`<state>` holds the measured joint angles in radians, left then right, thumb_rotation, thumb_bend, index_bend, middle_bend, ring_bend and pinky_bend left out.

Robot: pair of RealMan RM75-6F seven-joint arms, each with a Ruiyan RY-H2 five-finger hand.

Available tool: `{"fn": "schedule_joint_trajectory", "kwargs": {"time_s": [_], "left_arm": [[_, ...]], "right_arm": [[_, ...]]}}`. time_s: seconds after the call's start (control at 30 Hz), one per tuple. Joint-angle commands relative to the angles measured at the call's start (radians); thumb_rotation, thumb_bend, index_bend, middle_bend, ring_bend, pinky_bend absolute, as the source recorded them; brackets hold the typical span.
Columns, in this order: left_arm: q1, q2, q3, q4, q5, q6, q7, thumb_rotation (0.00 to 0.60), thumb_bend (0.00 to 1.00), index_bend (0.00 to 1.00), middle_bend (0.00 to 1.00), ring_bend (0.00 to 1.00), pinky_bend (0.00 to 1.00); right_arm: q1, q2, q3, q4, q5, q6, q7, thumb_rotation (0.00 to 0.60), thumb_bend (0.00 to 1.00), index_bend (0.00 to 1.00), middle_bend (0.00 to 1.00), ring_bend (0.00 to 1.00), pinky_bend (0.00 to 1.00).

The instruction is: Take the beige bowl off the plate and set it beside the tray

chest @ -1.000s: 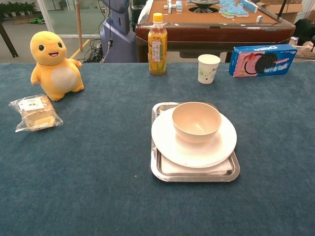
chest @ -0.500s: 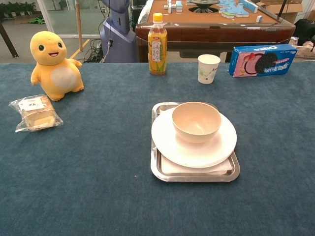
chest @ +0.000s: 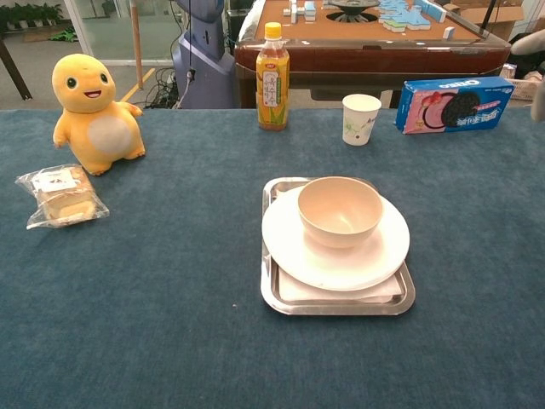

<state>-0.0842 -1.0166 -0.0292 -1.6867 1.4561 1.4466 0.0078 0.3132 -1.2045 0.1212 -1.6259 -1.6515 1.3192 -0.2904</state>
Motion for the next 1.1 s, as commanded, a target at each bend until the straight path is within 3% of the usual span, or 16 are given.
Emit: {"fn": "schedule_joint_trajectory", "kwargs": {"time_s": [0.03,0.5,0.83,1.1], "left_arm": [[0.003,0.009,0.003,-0.009,0.004,0.002,-0.006,0.600,0.05,0.19,0.05,0.01,0.20],[0.011,0.041,-0.004,-0.022,-0.008,0.009,-0.027,0.600,0.05,0.19,0.06,0.01,0.21],[0.016,0.047,-0.018,-0.028,-0.041,0.015,-0.013,0.600,0.05,0.31,0.07,0.01,0.21],[0.016,0.056,-0.024,-0.035,-0.063,0.005,-0.010,0.600,0.05,0.33,0.09,0.01,0.21]], "right_arm": [[0.057,-0.048,0.022,-0.008,0.037,-0.073,-0.058,0.600,0.05,0.47,0.10,0.01,0.09],[0.170,-0.174,0.032,0.014,0.157,-0.226,-0.235,0.600,0.08,0.49,0.07,0.00,0.04],[0.205,-0.226,0.019,0.047,0.213,-0.259,-0.292,0.600,0.10,0.50,0.07,0.00,0.04],[0.237,-0.254,0.016,0.065,0.244,-0.280,-0.328,0.600,0.11,0.51,0.07,0.00,0.04]]}}
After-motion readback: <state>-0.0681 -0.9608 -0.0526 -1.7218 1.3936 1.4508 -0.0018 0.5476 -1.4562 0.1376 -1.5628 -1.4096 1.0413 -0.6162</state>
